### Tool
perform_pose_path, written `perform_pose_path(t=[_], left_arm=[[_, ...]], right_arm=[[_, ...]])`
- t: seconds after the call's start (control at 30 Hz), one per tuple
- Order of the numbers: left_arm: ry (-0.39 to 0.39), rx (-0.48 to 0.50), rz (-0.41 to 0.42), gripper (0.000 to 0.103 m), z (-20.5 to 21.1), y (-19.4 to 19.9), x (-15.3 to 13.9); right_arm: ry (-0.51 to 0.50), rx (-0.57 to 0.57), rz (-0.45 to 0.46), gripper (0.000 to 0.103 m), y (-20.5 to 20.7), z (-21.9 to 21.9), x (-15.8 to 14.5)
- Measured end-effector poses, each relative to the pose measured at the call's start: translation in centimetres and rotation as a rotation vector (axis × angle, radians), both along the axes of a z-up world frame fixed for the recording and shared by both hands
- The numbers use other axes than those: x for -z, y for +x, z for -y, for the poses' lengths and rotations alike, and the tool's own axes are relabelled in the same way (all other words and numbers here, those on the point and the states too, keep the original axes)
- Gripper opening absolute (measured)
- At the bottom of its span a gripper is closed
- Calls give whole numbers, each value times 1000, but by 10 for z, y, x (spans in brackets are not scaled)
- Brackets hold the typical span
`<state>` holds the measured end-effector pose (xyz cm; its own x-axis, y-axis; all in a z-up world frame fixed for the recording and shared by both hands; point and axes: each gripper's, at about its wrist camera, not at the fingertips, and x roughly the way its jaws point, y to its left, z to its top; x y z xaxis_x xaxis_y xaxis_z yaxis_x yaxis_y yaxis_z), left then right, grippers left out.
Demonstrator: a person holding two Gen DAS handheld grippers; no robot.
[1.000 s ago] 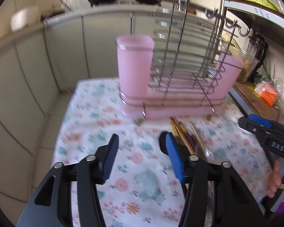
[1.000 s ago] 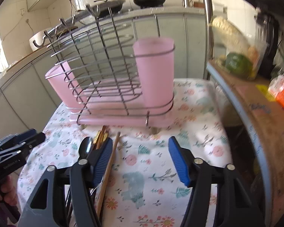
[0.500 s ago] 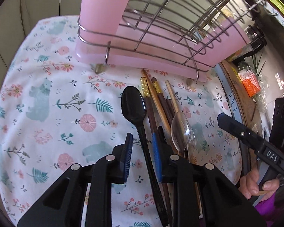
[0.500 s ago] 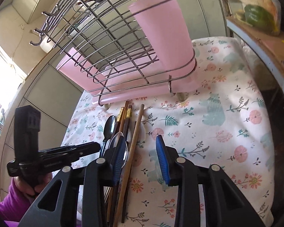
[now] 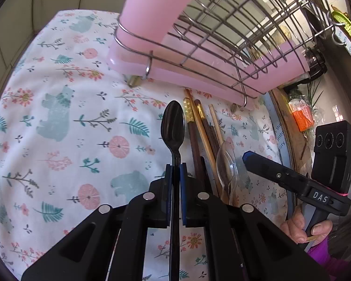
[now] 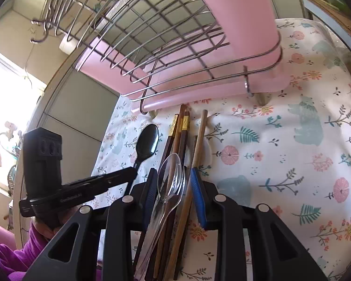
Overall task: Organize utensils
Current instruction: 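Grasp the black spoon with the left tool while the right tool grasps a clear spoon, then lift the black spoon with the left tool while the right tool lifts the clear spoon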
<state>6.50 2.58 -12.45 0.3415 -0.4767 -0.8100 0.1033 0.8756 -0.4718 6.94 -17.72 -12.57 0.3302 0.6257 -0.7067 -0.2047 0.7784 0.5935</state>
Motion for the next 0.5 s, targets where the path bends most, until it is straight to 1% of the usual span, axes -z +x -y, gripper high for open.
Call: perform_pose_path(t=[0.13,0.23,0.27,0.33,0.5], left_arm=[[-25,-34,14,5,-20,-5,-7],[-24,-42,28,5,-30,-9,-10],[-26,-44,30,5,-32,-10,-11],[-32,-48,30,5,-35,-11,-12],[-35,-48,51,5,-35,-14,-17]], right_arm=[[-40,-33,-14,30,-4,-8,3],[-77,-55,-27,30,-10,-15,8],[-89,-59,-30,28,-10,-18,11],[-119,-66,-25,18,-13,-21,12],[-130,-61,-21,16,-19,-17,9]])
